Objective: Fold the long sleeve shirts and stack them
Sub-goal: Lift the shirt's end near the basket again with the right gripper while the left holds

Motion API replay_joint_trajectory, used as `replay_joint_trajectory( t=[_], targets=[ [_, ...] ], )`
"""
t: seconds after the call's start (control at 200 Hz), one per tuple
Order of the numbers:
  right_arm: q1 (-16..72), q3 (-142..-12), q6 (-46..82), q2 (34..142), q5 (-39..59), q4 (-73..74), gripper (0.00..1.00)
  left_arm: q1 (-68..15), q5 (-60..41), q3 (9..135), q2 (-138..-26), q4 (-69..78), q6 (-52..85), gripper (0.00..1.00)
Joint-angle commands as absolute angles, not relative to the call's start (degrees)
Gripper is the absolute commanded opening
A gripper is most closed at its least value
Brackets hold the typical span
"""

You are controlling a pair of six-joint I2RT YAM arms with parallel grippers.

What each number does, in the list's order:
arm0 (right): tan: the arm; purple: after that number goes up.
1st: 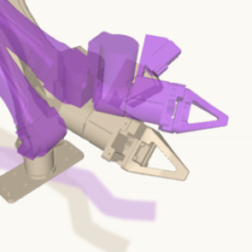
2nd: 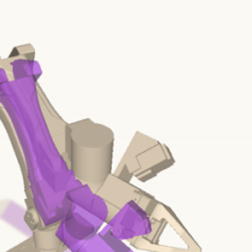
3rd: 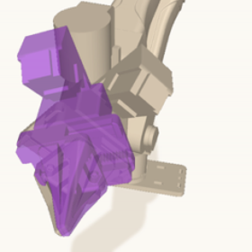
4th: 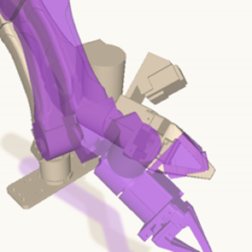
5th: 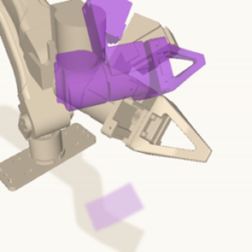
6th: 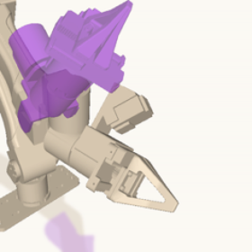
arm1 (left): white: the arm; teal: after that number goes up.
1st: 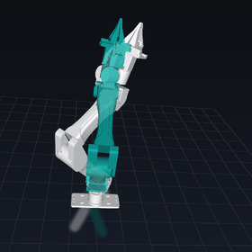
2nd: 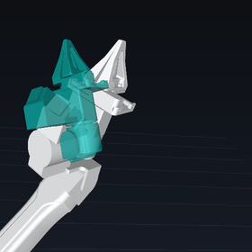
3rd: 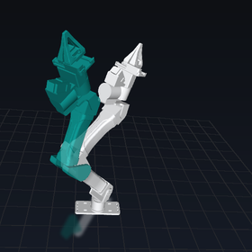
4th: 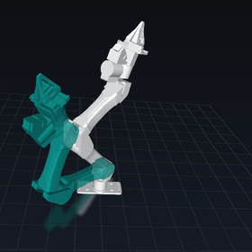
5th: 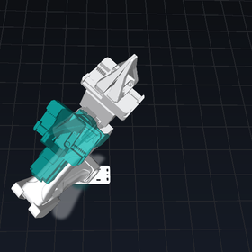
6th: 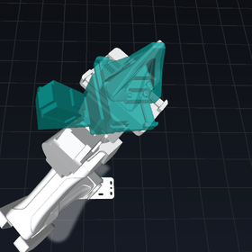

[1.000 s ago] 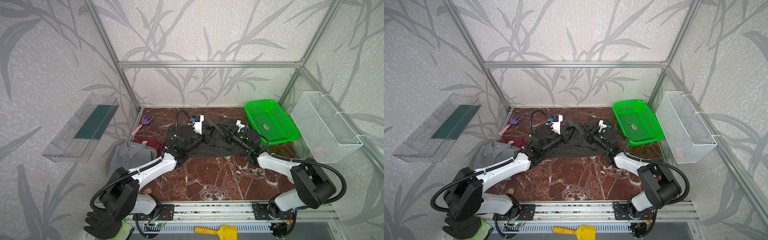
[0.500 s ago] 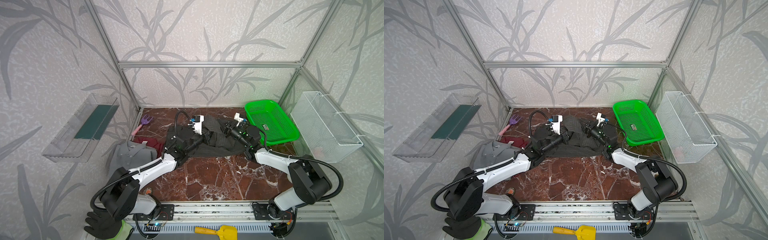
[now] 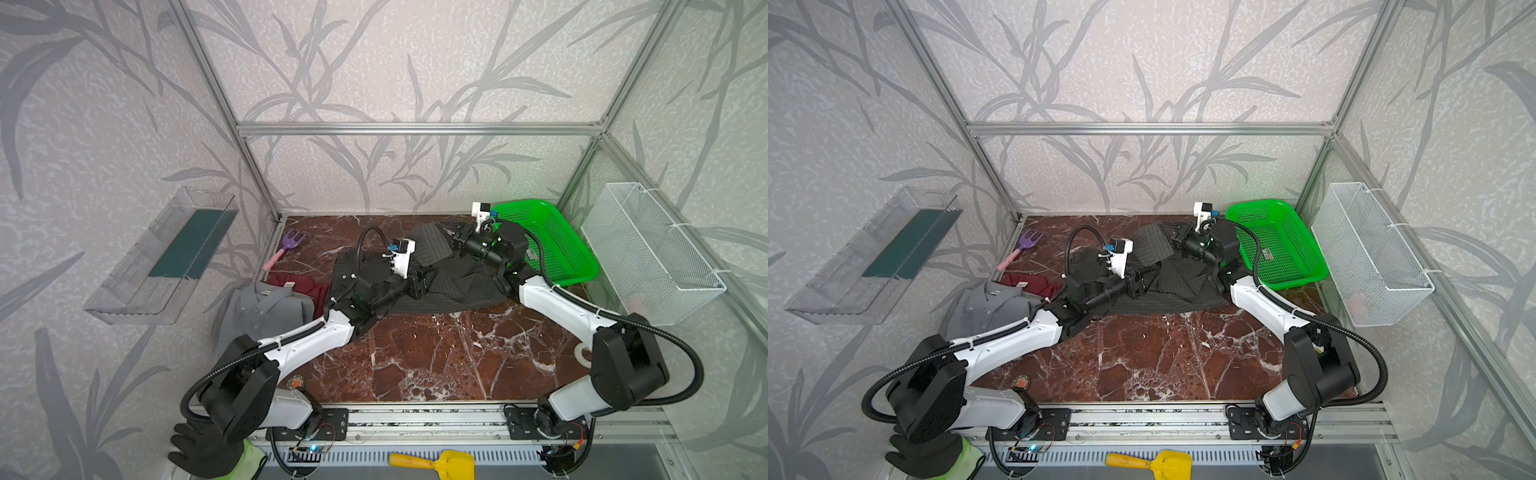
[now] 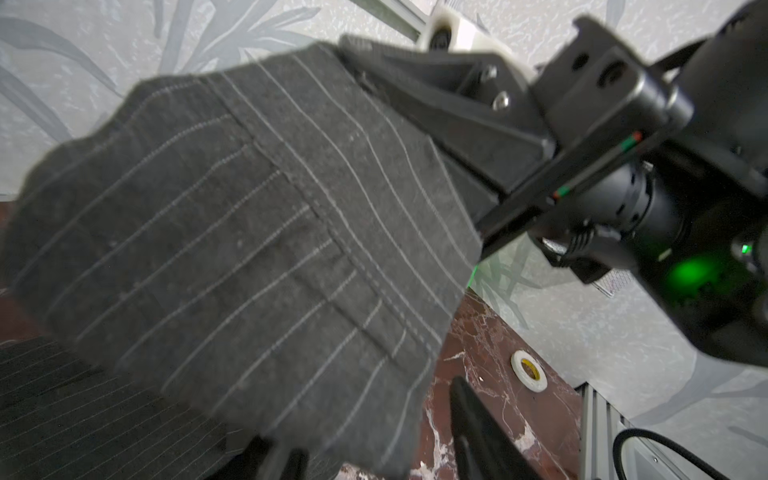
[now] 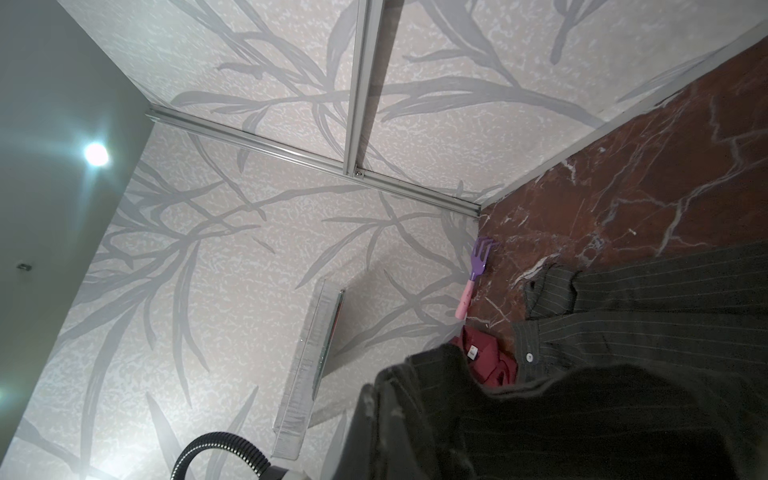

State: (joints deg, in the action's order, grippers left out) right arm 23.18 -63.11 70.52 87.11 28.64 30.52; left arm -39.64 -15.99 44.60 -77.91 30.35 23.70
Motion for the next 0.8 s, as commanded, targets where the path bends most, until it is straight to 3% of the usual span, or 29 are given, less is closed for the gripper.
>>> replay_joint_trajectory(
  t=[0.0,0.14,0.3,0.515,0.795],
  targets=[
    [22.1,-72.4,53.5,83.3,29.6,11.2,0.0,-40.1,-17.6,45.6,-74.3,26.7,18.5,0.58],
    [22.1,-87.5,34.4,85.0,24.7,-13.0,0.0,-40.1,-15.8,47.3,-70.2,19.8,13.3,0.6],
    [23.0,-100.1,23.2,88.3,19.6,-30.0,0.0,-40.1,-11.9,48.9,-65.9,13.9,8.1,0.64],
    [26.2,-106.5,16.3,89.3,14.4,-38.7,0.0,-40.1,-10.8,51.0,-65.1,10.7,5.0,0.64],
    [26.8,-100.7,23.4,84.7,6.6,-34.3,0.0,-40.4,-17.5,51.6,-68.4,16.4,11.3,0.64]
  ],
)
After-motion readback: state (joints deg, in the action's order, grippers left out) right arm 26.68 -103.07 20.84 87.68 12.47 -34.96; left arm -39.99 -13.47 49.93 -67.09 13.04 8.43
